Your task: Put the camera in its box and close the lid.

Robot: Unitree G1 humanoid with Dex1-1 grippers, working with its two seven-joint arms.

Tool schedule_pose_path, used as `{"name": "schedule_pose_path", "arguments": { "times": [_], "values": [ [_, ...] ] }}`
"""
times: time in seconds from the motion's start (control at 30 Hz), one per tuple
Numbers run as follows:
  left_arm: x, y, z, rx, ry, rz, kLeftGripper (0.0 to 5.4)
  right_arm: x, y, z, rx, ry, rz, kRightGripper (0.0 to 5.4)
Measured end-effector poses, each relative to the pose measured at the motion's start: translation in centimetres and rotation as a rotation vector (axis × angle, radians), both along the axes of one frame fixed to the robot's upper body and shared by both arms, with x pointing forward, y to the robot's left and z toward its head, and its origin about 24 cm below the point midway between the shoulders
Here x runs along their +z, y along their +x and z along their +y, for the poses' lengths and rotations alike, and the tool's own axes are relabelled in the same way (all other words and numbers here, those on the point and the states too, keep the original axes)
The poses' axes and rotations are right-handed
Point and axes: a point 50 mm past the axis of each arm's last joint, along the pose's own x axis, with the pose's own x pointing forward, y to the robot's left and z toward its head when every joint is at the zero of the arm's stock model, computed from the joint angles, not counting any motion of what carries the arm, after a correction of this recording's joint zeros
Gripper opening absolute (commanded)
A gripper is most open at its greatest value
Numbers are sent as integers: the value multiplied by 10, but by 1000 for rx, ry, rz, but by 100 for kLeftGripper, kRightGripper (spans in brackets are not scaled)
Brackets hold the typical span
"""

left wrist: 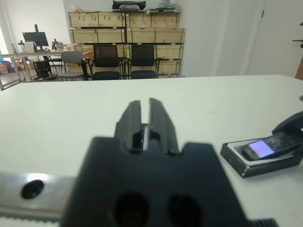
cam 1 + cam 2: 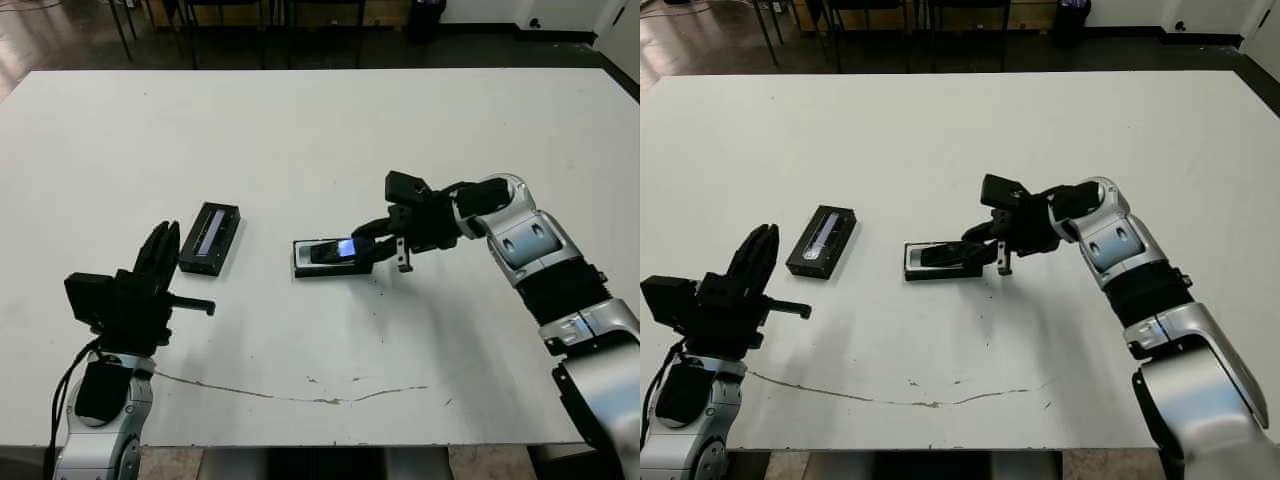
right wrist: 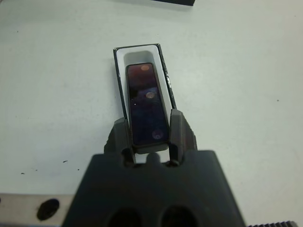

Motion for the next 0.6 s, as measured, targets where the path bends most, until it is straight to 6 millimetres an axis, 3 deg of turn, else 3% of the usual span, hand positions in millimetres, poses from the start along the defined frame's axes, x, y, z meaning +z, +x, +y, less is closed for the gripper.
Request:
{"name": "schedule_pose_path", "arguments": {
  "times": [0.57, 0.6],
  "values": [
    [-4, -3, -2, 4, -14, 8, 0, -1, 3, 24, 46, -76, -49, 7],
    [-4, -4, -2, 4, -15, 7, 0, -1, 4, 23, 38, -76, -45, 25]
  ]
}}
